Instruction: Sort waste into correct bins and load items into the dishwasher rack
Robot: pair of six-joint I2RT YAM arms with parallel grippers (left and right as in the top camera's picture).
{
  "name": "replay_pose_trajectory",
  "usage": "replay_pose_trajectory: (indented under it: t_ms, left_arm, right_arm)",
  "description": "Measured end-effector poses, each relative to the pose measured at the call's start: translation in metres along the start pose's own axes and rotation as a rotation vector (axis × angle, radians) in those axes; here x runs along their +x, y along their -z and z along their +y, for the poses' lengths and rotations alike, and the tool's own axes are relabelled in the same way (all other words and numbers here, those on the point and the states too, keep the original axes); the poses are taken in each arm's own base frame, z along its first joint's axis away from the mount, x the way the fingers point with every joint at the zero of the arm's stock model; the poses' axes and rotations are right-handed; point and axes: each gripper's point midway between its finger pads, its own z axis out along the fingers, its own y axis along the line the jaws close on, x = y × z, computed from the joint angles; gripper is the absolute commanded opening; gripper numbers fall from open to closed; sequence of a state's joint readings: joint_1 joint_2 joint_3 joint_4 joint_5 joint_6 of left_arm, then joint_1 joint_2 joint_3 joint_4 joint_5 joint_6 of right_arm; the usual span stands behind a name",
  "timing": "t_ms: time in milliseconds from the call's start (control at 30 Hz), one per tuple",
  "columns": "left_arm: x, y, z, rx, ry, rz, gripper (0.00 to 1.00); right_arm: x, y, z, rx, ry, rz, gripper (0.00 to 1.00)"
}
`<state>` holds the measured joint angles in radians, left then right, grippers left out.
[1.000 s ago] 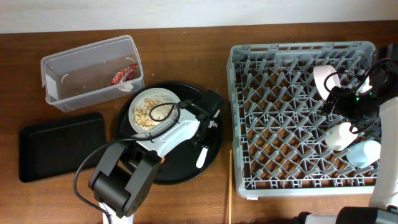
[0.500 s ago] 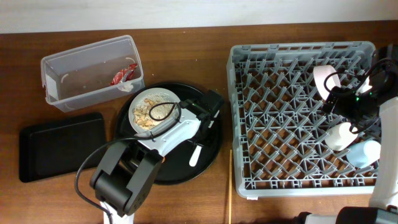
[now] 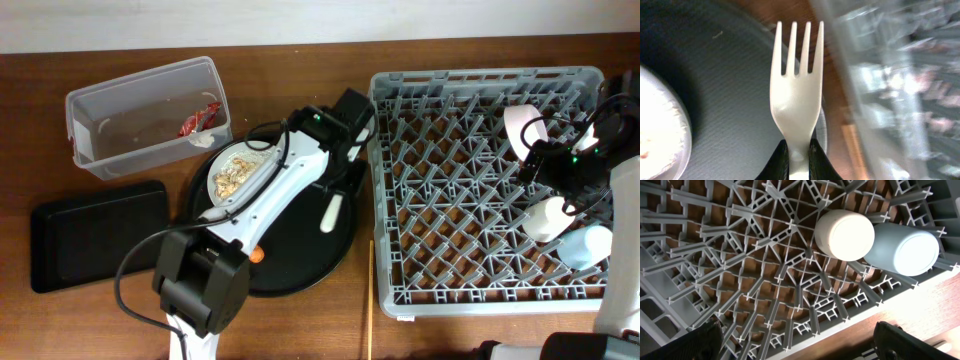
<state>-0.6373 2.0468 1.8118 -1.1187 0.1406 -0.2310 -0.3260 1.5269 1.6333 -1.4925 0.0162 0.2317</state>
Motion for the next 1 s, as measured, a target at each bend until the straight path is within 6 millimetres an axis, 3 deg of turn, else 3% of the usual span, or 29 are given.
replay_pose_trajectory:
  t_ms: [67, 133, 333, 400, 467, 533, 700, 800, 867, 900, 933, 1000]
  left_arm:
    - [-0.028, 0.019, -0.041, 0.216, 0.012, -0.098, 0.02]
    - [-0.043, 0.028, -0.071, 0.358, 0.121, -0.135, 0.02]
    - [-0.021, 0.012, -0.116, 0.323, 0.228, -0.075, 0.02]
    - [-0.012, -0.005, -0.103, 0.238, 0.254, -0.037, 0.03]
    - [-0.010, -0.011, -0.093, 0.183, 0.274, -0.034, 0.33]
    - [-0.010, -0.012, -0.090, 0.167, 0.283, -0.038, 0.40]
    - [-0.005, -0.013, -0.086, 0.148, 0.293, -0.018, 0.39]
    - [0.015, -0.011, -0.066, 0.090, 0.307, 0.069, 0.40]
    - [0.047, 0.008, -0.030, -0.051, 0.303, 0.161, 0.40]
    - [0.058, 0.038, -0.008, -0.144, 0.285, 0.142, 0.40]
    - [0.066, 0.066, 0.003, -0.200, 0.267, 0.107, 0.41]
    - [0.074, 0.100, 0.012, -0.233, 0.255, 0.028, 0.45]
  right_arm:
    - [0.000, 0.000, 0.000, 0.000, 0.000, 0.000, 0.99]
    - [0.000, 0.000, 0.000, 0.000, 0.000, 0.000, 0.99]
    - [0.002, 0.000, 0.000, 0.002, 0.001, 0.007, 0.99]
    - [0.002, 0.000, 0.000, 0.001, 0.001, 0.008, 0.99]
    - [0.002, 0.000, 0.000, 0.002, 0.001, 0.008, 0.99]
    - [0.002, 0.000, -0.001, 0.002, 0.001, 0.009, 0.98]
    - [0.003, 0.000, -0.001, 0.002, 0.001, 0.011, 0.99]
    - [0.003, 0.000, -0.001, 0.003, 0.001, 0.011, 0.99]
    - [0.003, 0.000, -0.001, 0.003, 0.001, 0.013, 0.99]
    - [0.004, 0.000, -0.001, 0.003, 0.001, 0.015, 0.99]
    - [0.004, 0.000, -0.001, 0.004, 0.001, 0.018, 0.99]
    - [0.005, 0.000, -0.001, 0.004, 0.000, 0.019, 0.99]
